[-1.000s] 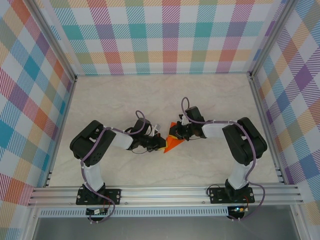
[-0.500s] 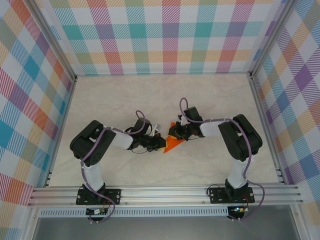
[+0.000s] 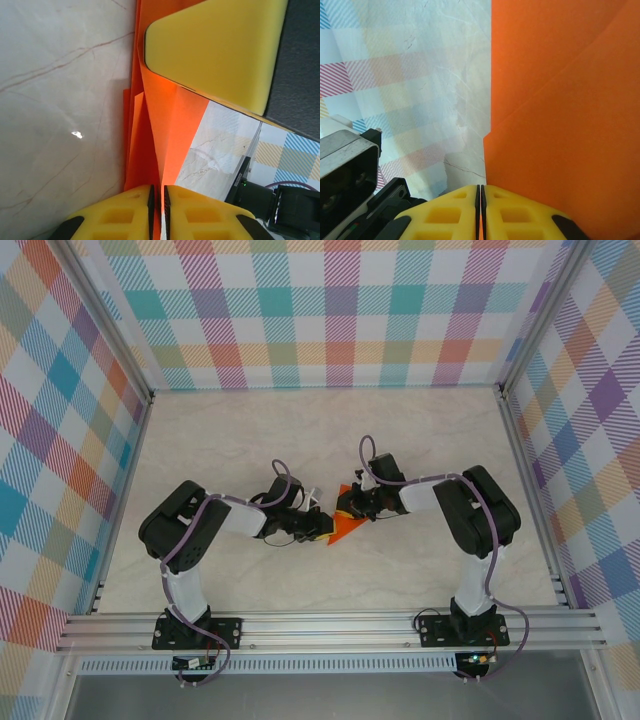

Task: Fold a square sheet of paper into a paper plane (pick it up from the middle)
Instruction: Fourth fold the wing at the center of the table.

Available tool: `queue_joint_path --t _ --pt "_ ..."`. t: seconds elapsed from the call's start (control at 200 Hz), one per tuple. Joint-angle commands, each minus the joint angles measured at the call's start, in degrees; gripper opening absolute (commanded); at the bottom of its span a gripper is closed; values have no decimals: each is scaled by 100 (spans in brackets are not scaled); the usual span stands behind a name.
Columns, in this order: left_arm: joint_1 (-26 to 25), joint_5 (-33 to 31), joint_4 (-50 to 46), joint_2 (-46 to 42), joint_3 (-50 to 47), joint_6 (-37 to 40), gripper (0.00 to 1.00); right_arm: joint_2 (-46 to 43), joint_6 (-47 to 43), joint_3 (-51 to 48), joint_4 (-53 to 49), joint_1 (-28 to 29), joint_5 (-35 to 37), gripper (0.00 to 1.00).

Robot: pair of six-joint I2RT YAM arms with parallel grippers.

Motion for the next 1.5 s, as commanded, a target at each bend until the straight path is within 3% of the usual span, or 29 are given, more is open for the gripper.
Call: queue_joint_path --t 0.0,0.36,0.51,0.905,1.165,1.495 --pt "104 -222 -701 -124 -37 231 17 276 -57 -258 -71 -23 333 12" --pt "19 -140 -1227 -122 88 504 7 272 -66 -294 -83 -24 354 12" --pt "-45 -286 -1749 -48 214 675 9 254 -65 -325 -94 -24 401 12" --pt "-203 -175 -2046 -256 306 871 12 233 -89 -367 -111 -22 434 12" --pt "-230 -26 -2135 -250 361 946 4 233 -92 -401 -119 -24 462 12" --pt "-299 -149 -3317 -77 682 1512 2 253 -110 -402 -186 -24 558 11"
